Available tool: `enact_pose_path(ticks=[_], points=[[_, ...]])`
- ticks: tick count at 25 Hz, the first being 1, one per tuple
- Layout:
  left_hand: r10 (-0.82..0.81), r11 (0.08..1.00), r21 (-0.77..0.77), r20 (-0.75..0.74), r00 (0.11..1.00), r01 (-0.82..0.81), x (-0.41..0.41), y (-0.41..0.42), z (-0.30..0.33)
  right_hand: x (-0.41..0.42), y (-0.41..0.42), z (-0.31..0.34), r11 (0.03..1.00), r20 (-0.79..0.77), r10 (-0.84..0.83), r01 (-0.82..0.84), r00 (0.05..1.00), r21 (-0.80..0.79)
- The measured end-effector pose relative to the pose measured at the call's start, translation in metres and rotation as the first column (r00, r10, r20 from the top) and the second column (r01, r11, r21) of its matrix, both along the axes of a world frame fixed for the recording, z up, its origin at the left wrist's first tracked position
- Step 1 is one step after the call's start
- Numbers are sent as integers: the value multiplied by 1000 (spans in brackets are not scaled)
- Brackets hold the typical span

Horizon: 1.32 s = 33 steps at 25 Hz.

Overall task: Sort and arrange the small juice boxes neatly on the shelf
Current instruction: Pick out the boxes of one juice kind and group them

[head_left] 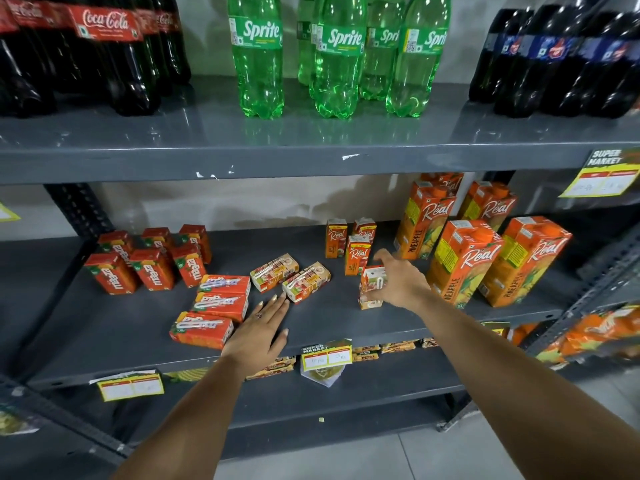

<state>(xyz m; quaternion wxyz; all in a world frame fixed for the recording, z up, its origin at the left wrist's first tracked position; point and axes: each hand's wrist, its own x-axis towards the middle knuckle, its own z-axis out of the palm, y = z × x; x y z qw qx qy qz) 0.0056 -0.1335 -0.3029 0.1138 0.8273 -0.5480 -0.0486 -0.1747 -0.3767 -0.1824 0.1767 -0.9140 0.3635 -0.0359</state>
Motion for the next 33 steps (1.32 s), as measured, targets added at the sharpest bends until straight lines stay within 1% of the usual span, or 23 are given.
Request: enact_pose_path(ticks=[2, 5, 8, 10, 13, 18, 22, 24, 26, 27, 29, 30, 33], points=[[-8, 1000, 6, 9, 1000, 7, 2, 0, -3, 1, -10, 9, 993, -60, 104, -101, 993, 58], [-16, 1000, 9, 18, 1000, 16, 3, 0, -4, 6, -21, 18, 973, -59, 201, -193, 978, 131], [-5, 1000, 6, 7, 1000, 5, 3, 0, -3, 13, -22, 25, 957, -146, 283, -268, 948, 114], [-3, 1000, 9, 7, 1000, 3, 3, 0, -4, 16, -21, 31, 954, -198, 297, -285, 934, 89], [-3, 1000, 11, 15, 1000, 3, 3, 0, -3, 20, -19, 44, 968, -219, 252, -249, 943, 41], [2, 1000, 12, 21, 1000, -3, 2, -1, -2, 28, -3, 49, 994, -267, 85, -101, 960, -47], [1, 1000, 2, 16, 1000, -1, 2, 0, -1, 27, 2, 43, 1000, -242, 7, -6, 970, 2], [5, 1000, 7, 11, 1000, -5, 2, 0, -1, 25, 4, 48, 997, -317, 73, -71, 946, 18], [6, 1000, 10, 11, 1000, -6, 2, 0, -2, 24, 3, 54, 981, -435, 184, -192, 881, 26], [4, 1000, 9, 12, 1000, -4, 2, 0, -2, 23, 2, 56, 967, -463, 245, -250, 852, 51], [4, 1000, 2, 15, 1000, -4, 1, 0, 0, 24, 3, 55, 936, -461, 343, -341, 819, 91], [6, 1000, -4, 12, 1000, -6, 0, 0, 1, 25, 1, 52, 927, -452, 360, -367, 816, 76], [21, 1000, -22, 7, 1000, -21, -2, 1, 3, 28, -3, 43, 931, -436, 330, -364, 838, 5]])
